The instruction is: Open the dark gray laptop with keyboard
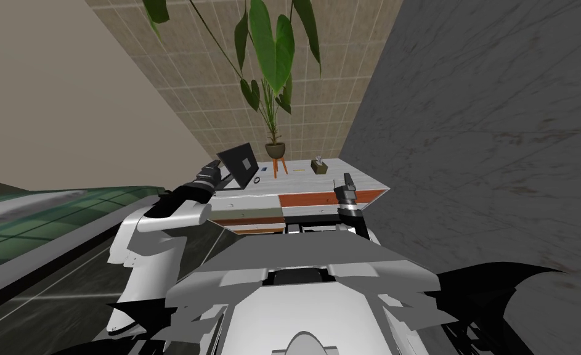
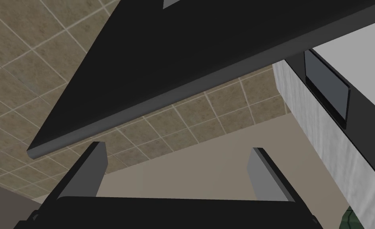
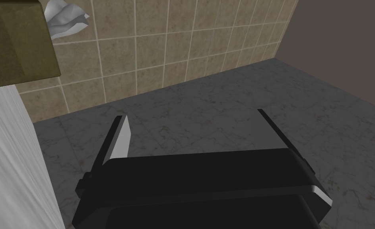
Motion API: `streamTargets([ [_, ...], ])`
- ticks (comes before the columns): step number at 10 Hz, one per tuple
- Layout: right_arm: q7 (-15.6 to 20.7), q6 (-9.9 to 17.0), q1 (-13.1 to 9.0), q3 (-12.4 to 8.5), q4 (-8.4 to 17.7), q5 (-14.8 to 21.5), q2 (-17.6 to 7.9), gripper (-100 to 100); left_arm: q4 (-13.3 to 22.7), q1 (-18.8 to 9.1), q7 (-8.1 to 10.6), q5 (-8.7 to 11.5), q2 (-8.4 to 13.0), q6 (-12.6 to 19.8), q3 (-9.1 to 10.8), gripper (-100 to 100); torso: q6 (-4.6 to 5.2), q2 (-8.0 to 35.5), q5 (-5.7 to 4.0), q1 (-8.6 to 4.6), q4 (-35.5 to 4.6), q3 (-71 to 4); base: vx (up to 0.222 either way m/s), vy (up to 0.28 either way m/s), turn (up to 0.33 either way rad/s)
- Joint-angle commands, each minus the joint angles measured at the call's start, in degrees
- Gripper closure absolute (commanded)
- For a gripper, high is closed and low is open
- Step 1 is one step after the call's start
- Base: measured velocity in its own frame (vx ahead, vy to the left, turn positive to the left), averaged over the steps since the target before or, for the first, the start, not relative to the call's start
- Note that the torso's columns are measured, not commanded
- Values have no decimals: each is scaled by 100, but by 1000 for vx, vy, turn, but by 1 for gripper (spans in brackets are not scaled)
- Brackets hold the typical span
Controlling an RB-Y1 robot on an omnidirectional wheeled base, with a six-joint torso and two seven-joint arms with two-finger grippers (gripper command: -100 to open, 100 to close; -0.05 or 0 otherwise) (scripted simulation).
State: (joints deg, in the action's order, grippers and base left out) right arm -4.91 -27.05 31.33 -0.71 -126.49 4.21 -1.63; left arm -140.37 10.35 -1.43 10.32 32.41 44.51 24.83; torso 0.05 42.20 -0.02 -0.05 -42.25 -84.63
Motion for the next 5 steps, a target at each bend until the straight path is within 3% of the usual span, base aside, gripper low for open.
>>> streamTargets([
  [1, 0, 0, 0, 0, 0, 0, 0, 0, 3, -105, 30, 74, 182, 398, 103, -100, 1, -2, 1, 2, 2, -1, 7, -33, -37],
  [2, 0, 0, 0, 0, 0, 0, 0, 0, 3, -105, 30, 74, 182, 414, 103, -100, 1, -1, 0, -1, 1, -1, 4, -26, -11],
  [4, 0, 0, 0, 0, 0, 0, 0, 0, -47, -223, 69, 165, 397, 798, 237, -100, 1, 0, 0, 0, 0, -1, 10, -31, -36],
  [5, 0, 0, 0, 0, 0, 0, 0, 0, -47, -223, 69, 165, 397, 874, 237, -100, 0, 1, -2, -3, -1, 0, 8, -30, -15],
])
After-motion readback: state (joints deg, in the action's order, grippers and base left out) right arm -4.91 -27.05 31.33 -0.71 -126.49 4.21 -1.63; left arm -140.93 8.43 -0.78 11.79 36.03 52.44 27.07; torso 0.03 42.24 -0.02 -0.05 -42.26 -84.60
